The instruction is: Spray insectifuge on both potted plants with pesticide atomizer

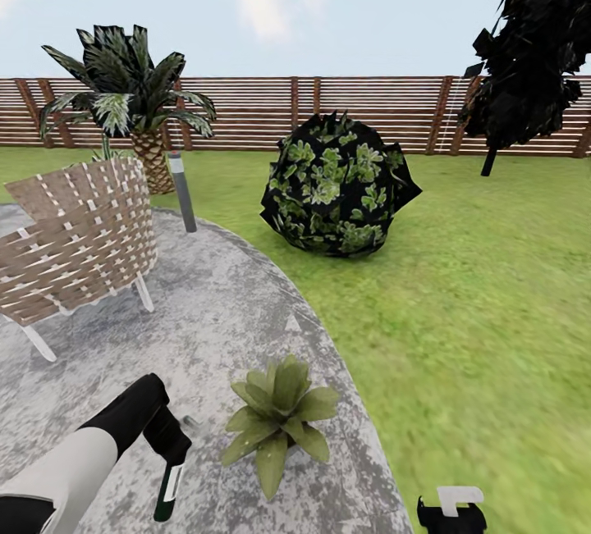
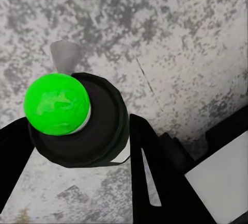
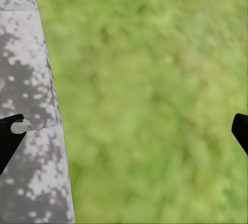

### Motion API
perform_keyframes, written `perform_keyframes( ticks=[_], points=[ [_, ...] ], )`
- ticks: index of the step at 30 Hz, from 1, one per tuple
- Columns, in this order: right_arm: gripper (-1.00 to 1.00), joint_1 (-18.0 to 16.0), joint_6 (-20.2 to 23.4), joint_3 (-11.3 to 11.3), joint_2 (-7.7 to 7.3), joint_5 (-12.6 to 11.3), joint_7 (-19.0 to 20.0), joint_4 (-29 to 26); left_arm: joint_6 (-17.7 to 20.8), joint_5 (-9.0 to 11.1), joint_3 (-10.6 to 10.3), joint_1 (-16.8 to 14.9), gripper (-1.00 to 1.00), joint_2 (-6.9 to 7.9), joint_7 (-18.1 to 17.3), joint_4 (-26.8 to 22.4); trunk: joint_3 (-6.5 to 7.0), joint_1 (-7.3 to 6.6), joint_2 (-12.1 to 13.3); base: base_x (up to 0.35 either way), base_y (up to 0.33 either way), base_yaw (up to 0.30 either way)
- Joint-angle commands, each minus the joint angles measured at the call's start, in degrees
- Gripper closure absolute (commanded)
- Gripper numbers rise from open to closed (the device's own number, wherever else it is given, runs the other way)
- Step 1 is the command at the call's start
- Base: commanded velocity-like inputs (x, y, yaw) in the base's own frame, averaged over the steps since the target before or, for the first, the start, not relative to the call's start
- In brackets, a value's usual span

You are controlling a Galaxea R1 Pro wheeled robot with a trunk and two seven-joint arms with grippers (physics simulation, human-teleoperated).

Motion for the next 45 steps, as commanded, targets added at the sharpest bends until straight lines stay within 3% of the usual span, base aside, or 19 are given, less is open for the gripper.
perform_keyframes(
  ticks=[1,8,11,13,16,19,22,26,29,33,36,38,41,45],
  points=[
    [-1.0,0.0,-0.3,0.5,0.01,-0.6,-0.1,0.0,0.3,-0.3,-0.1,0.0,1.0,0.28,-0.4,0.1,-0.05,0.0,0.0,0.021,0.015,-0.003],
    [-1.0,0.0,-0.3,0.5,-0.04,-0.6,-0.1,0.1,-0.8,-0.2,0.0,1.3,1.0,2.48,-0.7,0.8,-0.05,0.0,0.0,0.002,0.002,0.0],
    [-1.0,0.0,-0.3,0.5,-0.01,-0.6,-0.1,0.1,-1.7,-0.2,-0.1,3.6,1.0,2.22,-0.6,0.1,-0.05,0.0,0.0,0.0,0.0,0.0],
    [-1.0,0.0,-0.2,0.5,-0.05,-0.6,-0.1,0.1,-1.8,-0.2,0.0,3.9,1.0,1.89,-0.7,0.0,-0.05,0.0,0.0,0.0,0.0,0.0],
    [-1.0,0.0,-0.2,0.5,-0.07,-0.6,-0.1,0.1,-1.9,-0.4,0.0,4.0,1.0,0.12,-0.7,-0.1,-0.05,0.0,0.0,0.0,0.0,0.0],
    [-1.0,0.0,-0.2,0.5,-0.08,-0.6,-0.1,0.1,-2.0,-1.1,-0.1,4.1,1.0,0.12,-0.5,0.1,-0.05,0.0,0.0,0.0,0.0,0.0],
    [-1.0,0.0,-0.2,0.5,-0.08,-0.5,-0.1,0.1,-2.1,-1.3,0.0,4.2,1.0,3.65,-0.5,0.6,-0.05,0.0,0.0,0.0,0.0,0.0],
    [-1.0,0.0,-0.2,0.5,-0.08,-0.5,-0.1,0.1,-2.2,-1.2,-0.2,4.4,1.0,4.21,-0.4,0.8,-0.05,0.0,0.0,0.0,0.0,0.0],
    [-1.0,0.0,-0.2,0.5,-0.19,-0.5,-0.1,0.1,-2.1,-0.9,-4.1,3.9,1.0,3.36,-1.1,-0.1,-0.05,0.0,0.0,0.0,0.0,0.0],
    [-1.0,0.0,-0.2,0.5,-0.25,-0.5,-0.1,0.1,-2.0,-1.2,-4.8,3.3,1.0,1.5,-5.6,-3.1,-0.05,0.0,0.0,0.0,0.0,0.0],
    [-1.0,0.0,-0.2,0.5,-0.43,-0.5,-0.1,0.1,-1.5,-1.3,-5.0,2.2,1.0,0.98,-7.7,-7.9,-0.05,0.0,0.0,0.0,0.0,0.0],
    [-1.0,0.0,-0.2,0.5,-0.48,-0.5,-0.1,0.1,-1.4,-1.3,-5.5,1.1,1.0,0.88,-8.0,-8.6,-0.05,0.0,0.0,0.0,0.0,0.0],
    [-1.0,0.0,-0.2,0.5,-0.51,-0.5,-0.1,0.1,-1.2,-1.3,-9.9,-0.7,1.0,0.87,-10.8,-9.1,-0.05,0.0,0.0,0.0,0.0,0.0],
    [-1.0,0.0,-0.2,0.5,-0.53,-0.4,-0.2,0.1,-1.2,-1.3,-13.7,-2.8,1.0,1.42,-14.5,-8.8,-0.05,0.0,0.0,0.0,0.0,0.0]
  ],
)
